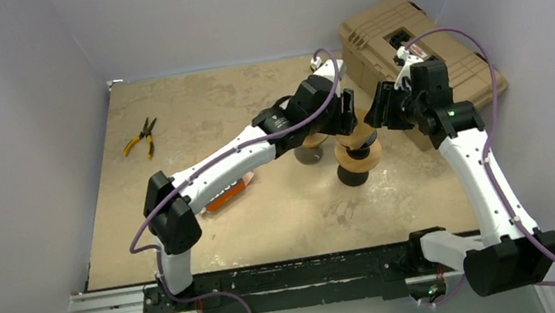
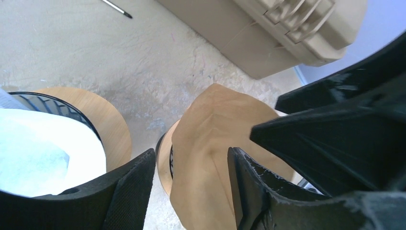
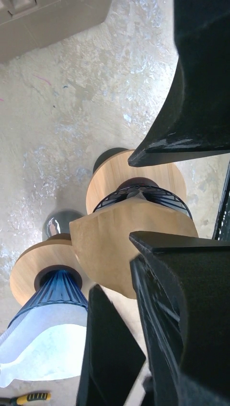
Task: Place the coffee filter in the dripper
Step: Place the coffee filter in the coffee dripper, then reset both arms
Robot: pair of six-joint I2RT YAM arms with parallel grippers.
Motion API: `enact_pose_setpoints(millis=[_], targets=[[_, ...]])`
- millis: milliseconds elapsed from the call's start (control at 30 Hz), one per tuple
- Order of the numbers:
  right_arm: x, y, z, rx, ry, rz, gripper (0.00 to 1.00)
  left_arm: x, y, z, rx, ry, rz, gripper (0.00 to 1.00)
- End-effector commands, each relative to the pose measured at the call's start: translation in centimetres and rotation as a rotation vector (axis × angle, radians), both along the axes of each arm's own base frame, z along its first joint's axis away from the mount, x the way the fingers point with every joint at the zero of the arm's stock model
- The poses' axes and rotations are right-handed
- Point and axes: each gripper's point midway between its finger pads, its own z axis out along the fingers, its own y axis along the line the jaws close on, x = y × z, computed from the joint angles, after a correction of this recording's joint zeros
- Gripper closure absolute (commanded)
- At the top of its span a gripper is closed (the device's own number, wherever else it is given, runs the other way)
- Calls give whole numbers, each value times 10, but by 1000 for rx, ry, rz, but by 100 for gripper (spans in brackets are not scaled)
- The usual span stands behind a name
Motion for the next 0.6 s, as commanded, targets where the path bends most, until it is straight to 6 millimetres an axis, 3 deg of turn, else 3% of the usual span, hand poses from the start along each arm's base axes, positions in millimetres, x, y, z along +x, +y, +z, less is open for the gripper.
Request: enact_pose_setpoints(millis=[0,333,567], targets=[[2,-4,26,-1,-75,-33,44,-8,8,58,-117,-60,-6,43],[-3,-10,27,-14,-82,-62,51,-12,23,67,-115,-80,16,41],[-8,-12,19,-20,-61,-71,56,-18,40,91,-139,-130,27,37]])
